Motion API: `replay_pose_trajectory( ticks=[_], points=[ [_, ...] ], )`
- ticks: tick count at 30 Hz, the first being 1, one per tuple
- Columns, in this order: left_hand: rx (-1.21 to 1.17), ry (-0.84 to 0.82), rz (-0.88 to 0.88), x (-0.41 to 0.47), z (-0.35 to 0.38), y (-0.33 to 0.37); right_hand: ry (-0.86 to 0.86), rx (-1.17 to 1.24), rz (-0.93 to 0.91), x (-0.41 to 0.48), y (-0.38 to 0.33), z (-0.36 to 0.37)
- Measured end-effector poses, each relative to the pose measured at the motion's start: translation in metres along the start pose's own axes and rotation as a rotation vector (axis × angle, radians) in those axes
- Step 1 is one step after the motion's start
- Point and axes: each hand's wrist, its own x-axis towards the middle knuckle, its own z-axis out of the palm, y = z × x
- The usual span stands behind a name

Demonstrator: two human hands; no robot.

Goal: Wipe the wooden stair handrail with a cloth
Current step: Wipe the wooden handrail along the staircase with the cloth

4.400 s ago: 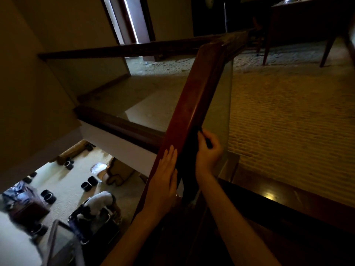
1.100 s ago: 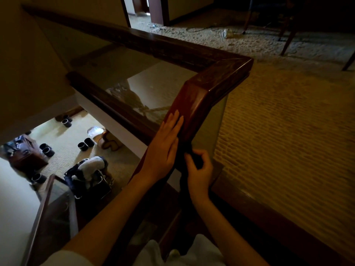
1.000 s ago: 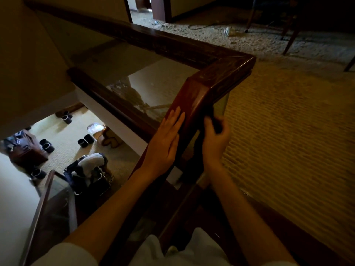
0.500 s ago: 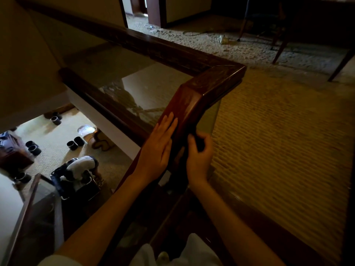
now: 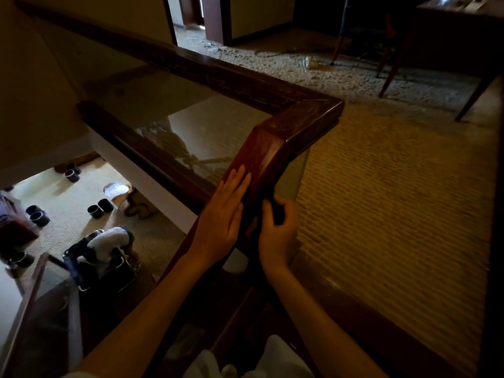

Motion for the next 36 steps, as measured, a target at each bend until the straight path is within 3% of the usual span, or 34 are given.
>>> replay_pose_trajectory(
  ticks=[4, 6, 8, 13, 18, 21, 24, 26, 29, 32, 36],
  points=[
    [-0.031, 0.007, -0.005, -0.002, 0.001, -0.001, 0.235, 0.046, 0.059, 0.078, -0.029, 0.010],
    [-0.031, 0.016, 0.004, -0.002, 0.002, -0.002, 0.264, 0.043, 0.041, 0.077, -0.031, 0.015],
    [-0.033, 0.026, 0.009, -0.002, 0.001, -0.002, 0.203, 0.032, 0.017, 0.042, -0.020, 0.016],
    [-0.202, 0.024, -0.064, -0.001, -0.008, 0.007, -0.178, -0.055, 0.059, -0.048, 0.008, -0.017],
    [-0.790, 0.174, -0.401, -0.008, -0.031, 0.030, -0.099, 0.124, -0.128, -0.023, -0.060, -0.007],
    [-1.001, 0.218, -0.447, -0.009, -0.056, 0.032, -0.266, 0.257, -0.224, -0.021, -0.105, 0.027],
    [-1.071, 0.359, -0.567, -0.012, -0.082, 0.023, -0.457, 0.086, -0.294, -0.020, -0.115, 0.061],
    [-1.070, 0.418, -0.643, -0.019, -0.092, 0.009, -0.504, -0.166, -0.383, -0.016, -0.104, 0.076],
    [-1.023, 0.496, -0.714, -0.038, -0.100, -0.016, -0.424, -0.474, -0.576, -0.009, -0.084, 0.084],
    [-0.906, 0.586, -0.703, -0.052, -0.107, -0.038, -0.404, -0.573, -0.565, -0.002, -0.063, 0.084],
    [-0.848, 0.535, -0.634, -0.044, -0.102, -0.062, -0.318, -0.612, -0.561, -0.002, -0.052, 0.090]
  ],
)
